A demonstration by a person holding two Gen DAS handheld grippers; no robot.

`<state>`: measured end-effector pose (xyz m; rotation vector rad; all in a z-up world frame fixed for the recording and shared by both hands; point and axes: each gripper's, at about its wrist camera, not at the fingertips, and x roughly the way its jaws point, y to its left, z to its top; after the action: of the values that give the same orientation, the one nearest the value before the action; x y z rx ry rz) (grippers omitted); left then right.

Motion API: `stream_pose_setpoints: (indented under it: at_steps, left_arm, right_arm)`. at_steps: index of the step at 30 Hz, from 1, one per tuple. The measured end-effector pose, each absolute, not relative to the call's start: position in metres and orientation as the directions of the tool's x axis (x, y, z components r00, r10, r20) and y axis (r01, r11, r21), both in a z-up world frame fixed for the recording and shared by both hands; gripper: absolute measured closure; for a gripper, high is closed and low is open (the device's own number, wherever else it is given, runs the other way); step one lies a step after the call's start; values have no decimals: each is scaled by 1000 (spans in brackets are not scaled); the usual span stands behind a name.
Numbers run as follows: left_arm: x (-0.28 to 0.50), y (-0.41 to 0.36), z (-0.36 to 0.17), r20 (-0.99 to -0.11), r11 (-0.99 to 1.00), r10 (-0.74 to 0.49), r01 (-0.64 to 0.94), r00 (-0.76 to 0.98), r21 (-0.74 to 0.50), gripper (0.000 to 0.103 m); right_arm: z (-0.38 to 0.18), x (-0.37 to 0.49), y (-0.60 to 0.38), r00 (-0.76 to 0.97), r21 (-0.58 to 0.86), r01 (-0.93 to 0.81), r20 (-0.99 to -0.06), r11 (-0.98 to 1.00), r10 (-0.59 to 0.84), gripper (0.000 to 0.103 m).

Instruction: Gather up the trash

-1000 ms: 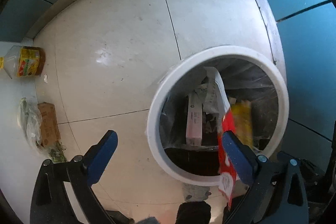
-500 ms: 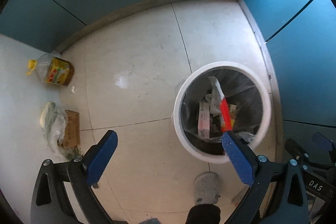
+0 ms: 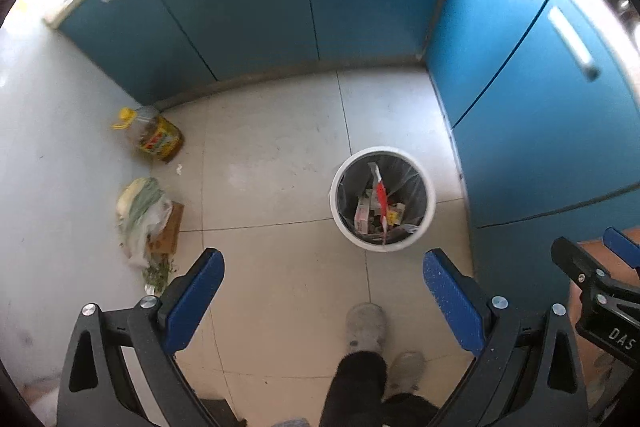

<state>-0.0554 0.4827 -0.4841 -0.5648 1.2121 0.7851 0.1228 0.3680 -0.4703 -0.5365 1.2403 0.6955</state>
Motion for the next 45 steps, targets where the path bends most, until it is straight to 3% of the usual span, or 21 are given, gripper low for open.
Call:
stream_pose_setpoints:
  at_steps: [10,20,33,45]
  left_arm:
    - [-106,387,-333,-905,545,360,-838,227,7,1]
    - [-145,342,-255,-885,524,349,-847,309,-89,1]
    - [-177,328,-219,-848,573,238,-773,473,-271,0]
    - [-192,326,-208,-823,580,238,-755,516,-305,0]
  right_arm:
    - [-286,80,289,182,82,-787,-916,612,358,0]
    - [-179,55,232,96,184,-827,-884,531,457,0]
    - [-129,16,208,16,253,-841,-872,478,490,0]
    - [-117,6,211,2,265,-845,-866,464,500,0]
